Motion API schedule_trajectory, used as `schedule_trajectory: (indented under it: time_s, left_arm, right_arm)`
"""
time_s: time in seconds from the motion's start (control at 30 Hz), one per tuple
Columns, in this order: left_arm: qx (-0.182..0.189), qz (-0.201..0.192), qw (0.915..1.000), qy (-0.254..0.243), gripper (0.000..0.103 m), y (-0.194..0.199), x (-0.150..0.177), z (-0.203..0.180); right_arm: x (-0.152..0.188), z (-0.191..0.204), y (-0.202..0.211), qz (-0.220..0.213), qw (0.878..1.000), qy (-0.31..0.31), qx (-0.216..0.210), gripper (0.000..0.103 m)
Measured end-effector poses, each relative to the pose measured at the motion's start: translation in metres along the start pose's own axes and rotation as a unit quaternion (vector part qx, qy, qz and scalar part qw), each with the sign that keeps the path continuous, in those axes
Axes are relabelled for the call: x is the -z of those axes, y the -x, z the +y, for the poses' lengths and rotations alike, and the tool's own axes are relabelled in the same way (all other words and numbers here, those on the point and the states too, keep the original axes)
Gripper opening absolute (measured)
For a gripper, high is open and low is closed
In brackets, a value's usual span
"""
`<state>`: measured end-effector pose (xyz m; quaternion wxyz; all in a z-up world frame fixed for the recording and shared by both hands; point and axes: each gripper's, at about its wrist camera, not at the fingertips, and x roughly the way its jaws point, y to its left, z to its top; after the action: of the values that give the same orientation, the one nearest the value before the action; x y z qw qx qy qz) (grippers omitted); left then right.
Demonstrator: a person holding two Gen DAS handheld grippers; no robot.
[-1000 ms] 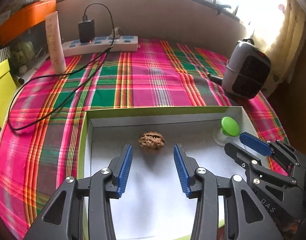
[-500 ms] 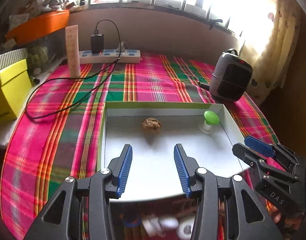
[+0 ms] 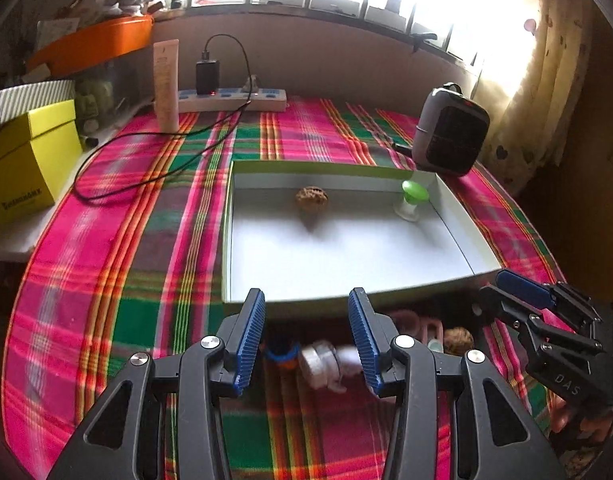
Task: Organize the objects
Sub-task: 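Withdraw both grippers from the tray back toward the remaining objects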
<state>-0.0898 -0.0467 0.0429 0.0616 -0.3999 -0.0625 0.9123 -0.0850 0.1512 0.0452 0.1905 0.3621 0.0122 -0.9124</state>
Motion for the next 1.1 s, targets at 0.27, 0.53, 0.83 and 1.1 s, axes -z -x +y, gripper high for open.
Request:
schedule_trajectory:
  time_s: [0.27,0.53,0.83,1.1]
  left_arm:
    - [0.007,0.018,0.9998,0.008,0.042,-0.002,0.021,0.003]
    - [0.017,0.030,0.9993,0.015,0.042,-0.004,0.030,0.003]
    - [0.022,0.037,0.9988,0.023,0.042,-0.010,0.033,0.007]
    - [0.022,0.038,0.9985,0.032,0.042,-0.011,0.032,0.014]
  right_arm:
    - [0.016,0.011,0.004,0.010,0.999,0.020,-0.026,0.040]
    - [0.023,0.022,-0.001,0.023,0.999,0.037,-0.025,0.039]
    - [0.024,0.024,-0.009,0.044,0.998,0.038,-0.026,0.039]
    - [0.026,0.025,-0.010,0.053,0.997,0.042,-0.031,0.039]
